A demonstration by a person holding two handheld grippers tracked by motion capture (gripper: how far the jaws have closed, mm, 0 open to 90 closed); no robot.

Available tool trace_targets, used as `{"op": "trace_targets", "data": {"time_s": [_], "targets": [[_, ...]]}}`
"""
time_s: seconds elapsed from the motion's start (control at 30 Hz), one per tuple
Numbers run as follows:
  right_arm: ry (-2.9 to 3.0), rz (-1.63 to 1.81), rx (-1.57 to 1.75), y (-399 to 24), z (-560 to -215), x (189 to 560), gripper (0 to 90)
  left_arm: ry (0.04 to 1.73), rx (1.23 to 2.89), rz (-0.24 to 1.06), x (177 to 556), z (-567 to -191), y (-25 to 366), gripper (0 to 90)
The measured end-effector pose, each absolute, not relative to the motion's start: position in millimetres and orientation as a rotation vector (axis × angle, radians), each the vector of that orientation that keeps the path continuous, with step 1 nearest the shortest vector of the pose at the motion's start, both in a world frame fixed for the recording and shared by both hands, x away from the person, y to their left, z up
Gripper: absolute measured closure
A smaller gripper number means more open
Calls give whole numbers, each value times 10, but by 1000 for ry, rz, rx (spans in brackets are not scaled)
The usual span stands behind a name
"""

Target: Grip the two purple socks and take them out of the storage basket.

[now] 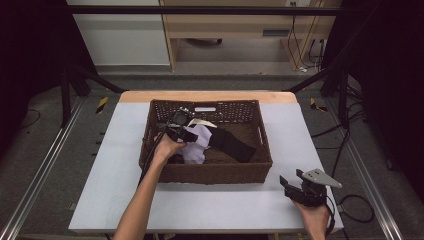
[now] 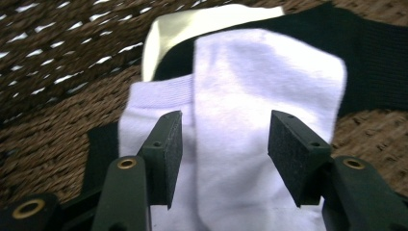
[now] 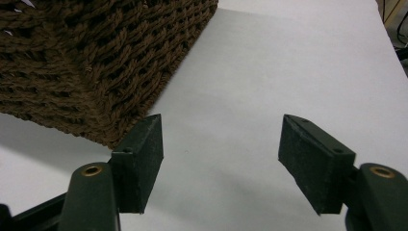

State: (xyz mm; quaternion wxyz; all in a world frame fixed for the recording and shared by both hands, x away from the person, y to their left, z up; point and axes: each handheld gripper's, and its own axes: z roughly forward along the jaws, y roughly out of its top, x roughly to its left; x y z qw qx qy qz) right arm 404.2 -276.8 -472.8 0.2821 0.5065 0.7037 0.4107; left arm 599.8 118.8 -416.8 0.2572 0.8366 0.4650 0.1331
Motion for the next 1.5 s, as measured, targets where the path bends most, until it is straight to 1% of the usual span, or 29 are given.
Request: {"op": "trace_targets", "data": {"time_s": [0.17,0.27,0.3,0.33,0.43,0.47,0.57,0.63,0.8,0.87,0.9,0.97,1.03,1.07,1.1,1.2,1.23,1.27,1.4,1.47,1.5], "targets": [[1889,1103,1361,-2764,-4728,4040,325,1309,2293,332,6036,-4227,1207,460],[1886,1098,1356,-2769,-4730,4043,325,1332,2309,289,6048,-4260,1203,517],[1886,1098,1356,-2769,-4730,4043,325,1339,2316,262,6050,-4266,1205,517],[1886,1099,1357,-2770,-4730,4042,325,1347,2321,239,6050,-4272,1206,559],[1884,1102,1359,-2773,-4726,4040,325,1374,2343,190,6051,-4288,1204,733],[1883,1099,1355,-2775,-4726,4039,325,1377,2338,165,6049,-4287,1210,851],[1881,1107,1363,-2775,-4721,4033,325,1364,2335,151,6014,-4264,1224,863],[1877,1104,1357,-2781,-4724,4036,325,1337,2294,167,5964,-4193,1249,865],[1883,1098,1356,-2768,-4728,4041,325,1230,2208,263,5836,-4039,1295,866],[1884,1097,1362,-2769,-4726,4041,325,1177,2138,324,5773,-3917,1355,866],[1884,1097,1362,-2769,-4726,4041,325,1177,2138,324,5773,-3917,1355,866],[1880,1093,1359,-2777,-4728,4045,325,1130,2084,364,5718,-3815,1402,866],[1881,1091,1360,-2779,-4730,4046,324,1094,2018,376,5655,-3715,1443,866],[1878,1091,1360,-2777,-4729,4044,324,1068,1959,403,5585,-3621,1480,866],[1878,1091,1360,-2777,-4729,4044,324,1068,1959,403,5585,-3621,1480,867],[1876,1096,1371,-2776,-4723,4037,324,1034,1865,429,5458,-3473,1549,867],[1872,1098,1372,-2779,-4723,4038,324,1020,1832,458,5397,-3417,1567,867],[1872,1098,1372,-2779,-4723,4038,324,1020,1832,458,5397,-3417,1567,867],[1871,1091,1367,-2786,-4727,4041,324,969,1765,488,5219,-3266,1607,867],[1871,1092,1373,-2785,-4724,4037,324,922,1727,493,5070,-3148,1627,867],[1871,1092,1373,-2785,-4724,4037,324,922,1727,493,5070,-3148,1627,867]]}}
